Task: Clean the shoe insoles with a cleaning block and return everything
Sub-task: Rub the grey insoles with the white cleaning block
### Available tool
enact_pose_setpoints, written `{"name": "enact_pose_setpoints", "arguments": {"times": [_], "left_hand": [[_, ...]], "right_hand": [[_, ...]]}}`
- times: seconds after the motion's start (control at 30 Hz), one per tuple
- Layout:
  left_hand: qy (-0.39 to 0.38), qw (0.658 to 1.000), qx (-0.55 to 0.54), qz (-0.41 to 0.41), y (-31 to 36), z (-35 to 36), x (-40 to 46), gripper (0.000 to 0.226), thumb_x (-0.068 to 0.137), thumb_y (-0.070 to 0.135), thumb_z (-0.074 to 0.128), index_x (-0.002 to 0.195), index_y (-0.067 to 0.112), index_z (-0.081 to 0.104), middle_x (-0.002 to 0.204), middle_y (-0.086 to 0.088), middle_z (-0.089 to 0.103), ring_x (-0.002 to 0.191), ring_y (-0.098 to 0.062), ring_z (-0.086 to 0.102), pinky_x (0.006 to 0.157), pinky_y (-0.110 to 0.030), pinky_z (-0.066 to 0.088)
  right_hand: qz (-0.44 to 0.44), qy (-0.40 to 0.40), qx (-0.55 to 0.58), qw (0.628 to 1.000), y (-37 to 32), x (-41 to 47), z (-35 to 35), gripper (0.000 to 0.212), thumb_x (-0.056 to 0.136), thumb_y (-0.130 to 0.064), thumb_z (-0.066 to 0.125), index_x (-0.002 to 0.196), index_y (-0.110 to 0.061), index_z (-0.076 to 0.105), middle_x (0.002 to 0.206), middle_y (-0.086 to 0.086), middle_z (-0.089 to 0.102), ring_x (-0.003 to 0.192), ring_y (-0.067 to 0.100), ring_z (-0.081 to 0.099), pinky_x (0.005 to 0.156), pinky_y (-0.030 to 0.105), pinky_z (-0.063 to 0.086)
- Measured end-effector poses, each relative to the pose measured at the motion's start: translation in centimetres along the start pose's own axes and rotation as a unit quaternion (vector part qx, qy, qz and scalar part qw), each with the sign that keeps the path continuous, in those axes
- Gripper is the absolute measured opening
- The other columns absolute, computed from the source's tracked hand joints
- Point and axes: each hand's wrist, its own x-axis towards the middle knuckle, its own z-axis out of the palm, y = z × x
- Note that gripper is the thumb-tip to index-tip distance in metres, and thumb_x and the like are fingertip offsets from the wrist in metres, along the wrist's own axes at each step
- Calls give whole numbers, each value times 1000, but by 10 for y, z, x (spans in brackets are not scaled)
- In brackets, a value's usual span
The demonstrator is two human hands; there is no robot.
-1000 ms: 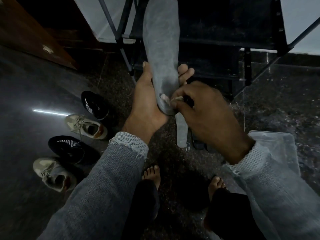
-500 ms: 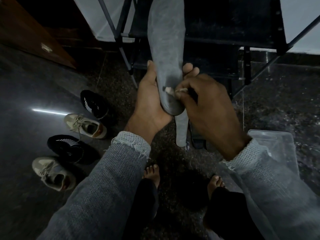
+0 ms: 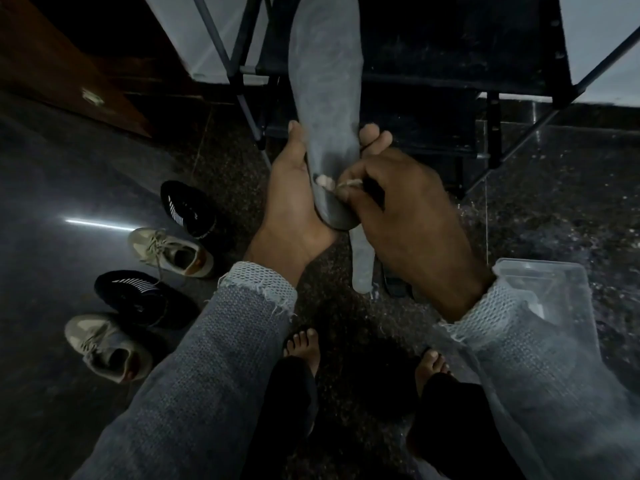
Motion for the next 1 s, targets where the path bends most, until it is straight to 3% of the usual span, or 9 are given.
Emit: {"name": "enact_pose_setpoints", "arguments": {"times": [0.13,0.3,0.4,0.53,0.6,0.67,0.73,0.87,1.0], "left_hand": [[29,999,-4,18,5,2,-1,65,100,57,19,116,6,56,105,-11,65,115,-26,59,93,-37,48],[34,999,-11,7,1,7,-4,68,100,57,22,108,1,60,100,-13,67,114,-28,58,98,-39,47],[35,999,-18,-4,-1,8,-7,71,100,56,26,107,-4,62,104,-17,66,120,-30,55,102,-39,44],[37,999,-19,20,6,2,-4,65,101,54,23,113,2,59,104,-13,66,127,-29,53,96,-36,46],[35,999,-13,23,7,1,-4,63,101,54,21,117,4,56,106,-11,63,128,-28,52,96,-34,46],[33,999,-12,11,4,3,-5,65,101,55,22,112,3,60,105,-12,65,127,-28,53,91,-35,50],[37,999,-24,-7,1,5,-6,70,101,56,25,104,-2,65,105,-15,66,125,-28,55,97,-36,47],[37,998,-43,-16,0,5,-7,68,100,56,28,116,-3,57,114,-16,62,128,-26,52,105,-37,42],[39,998,-42,10,8,-3,-2,65,101,55,25,111,0,59,105,-14,65,119,-29,56,98,-40,47]], "right_hand": [[-43,-104,17,994,-4,-5,-5,7,90,-19,66,88,-15,71,83,-9,60,76,3,54,72,18,43],[-53,-12,53,997,0,-3,5,5,89,-13,65,88,-13,70,84,-10,57,76,-3,53,71,7,40],[-45,39,49,997,0,1,10,6,88,-11,64,89,-11,70,89,-1,62,79,2,54,73,11,43],[-84,-95,39,991,3,0,1,7,89,-17,64,89,-14,70,87,-5,61,81,4,55,74,20,45],[-103,-117,32,987,4,-2,-3,7,88,-17,64,89,-14,70,87,-4,62,80,5,56,73,23,45],[-94,-93,34,991,5,-2,-2,6,89,-17,65,89,-14,70,87,-3,60,79,6,55,72,24,46],[-83,-40,26,995,5,0,4,7,89,-17,65,89,-13,70,89,-2,60,80,7,55,73,26,47],[-67,19,15,997,2,6,13,9,90,-14,62,90,-11,70,92,3,62,84,12,58,76,28,48],[-94,-87,-7,992,6,5,3,8,89,-15,64,88,-12,70,89,0,61,81,10,54,73,25,45]]}}
